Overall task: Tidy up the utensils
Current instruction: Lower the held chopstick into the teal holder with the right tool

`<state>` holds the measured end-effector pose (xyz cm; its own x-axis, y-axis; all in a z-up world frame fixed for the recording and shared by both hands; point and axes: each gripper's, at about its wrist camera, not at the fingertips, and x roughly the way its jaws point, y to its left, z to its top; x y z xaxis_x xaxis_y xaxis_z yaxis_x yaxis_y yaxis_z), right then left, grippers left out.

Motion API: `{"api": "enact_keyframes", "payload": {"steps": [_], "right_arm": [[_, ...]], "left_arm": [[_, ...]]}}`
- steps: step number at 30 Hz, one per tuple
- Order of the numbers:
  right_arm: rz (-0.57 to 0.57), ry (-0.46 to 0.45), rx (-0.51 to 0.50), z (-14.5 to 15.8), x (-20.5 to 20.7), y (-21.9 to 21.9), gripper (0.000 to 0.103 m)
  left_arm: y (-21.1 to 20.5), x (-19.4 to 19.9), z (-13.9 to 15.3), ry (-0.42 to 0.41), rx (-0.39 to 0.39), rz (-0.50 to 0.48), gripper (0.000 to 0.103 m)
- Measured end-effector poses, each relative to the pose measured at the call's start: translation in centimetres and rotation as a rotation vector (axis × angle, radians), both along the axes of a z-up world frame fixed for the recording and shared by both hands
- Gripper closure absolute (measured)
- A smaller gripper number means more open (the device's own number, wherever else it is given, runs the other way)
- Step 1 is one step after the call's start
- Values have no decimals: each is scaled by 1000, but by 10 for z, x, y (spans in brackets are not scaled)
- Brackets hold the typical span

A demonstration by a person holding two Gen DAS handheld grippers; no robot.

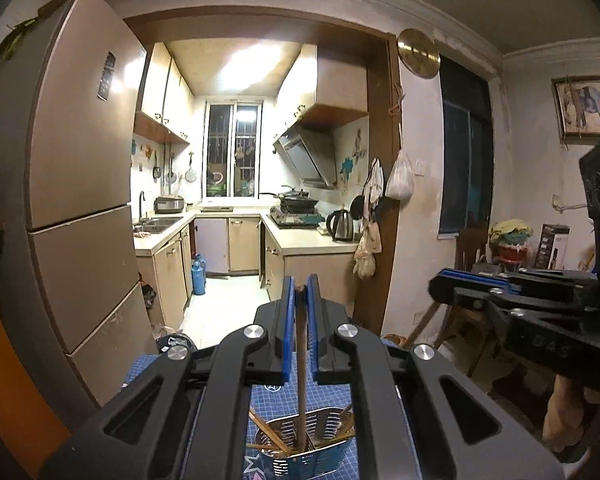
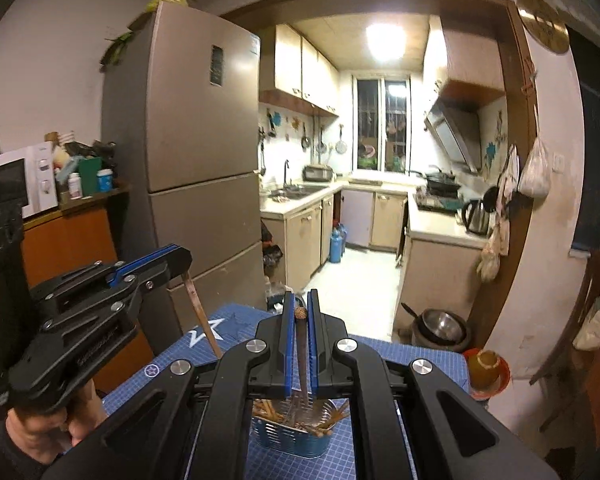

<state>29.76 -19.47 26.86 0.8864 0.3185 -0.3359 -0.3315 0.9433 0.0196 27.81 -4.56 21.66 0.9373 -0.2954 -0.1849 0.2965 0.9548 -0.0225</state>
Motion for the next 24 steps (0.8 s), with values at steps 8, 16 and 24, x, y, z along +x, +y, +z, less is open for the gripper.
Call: {"api": "enact_keyframes", "payload": {"steps": [8,16,24], "right_arm": [[-13,79,11,-39,41,-2,96],[-10,130,27,-69,63,-2,96],[-5,158,27,-89,72,1,96]], "left_arm": [[-9,34,-25,51,13,32,98],[-16,52,-50,100,20,39,98],[-26,58,-64,116,54,49,98]]}}
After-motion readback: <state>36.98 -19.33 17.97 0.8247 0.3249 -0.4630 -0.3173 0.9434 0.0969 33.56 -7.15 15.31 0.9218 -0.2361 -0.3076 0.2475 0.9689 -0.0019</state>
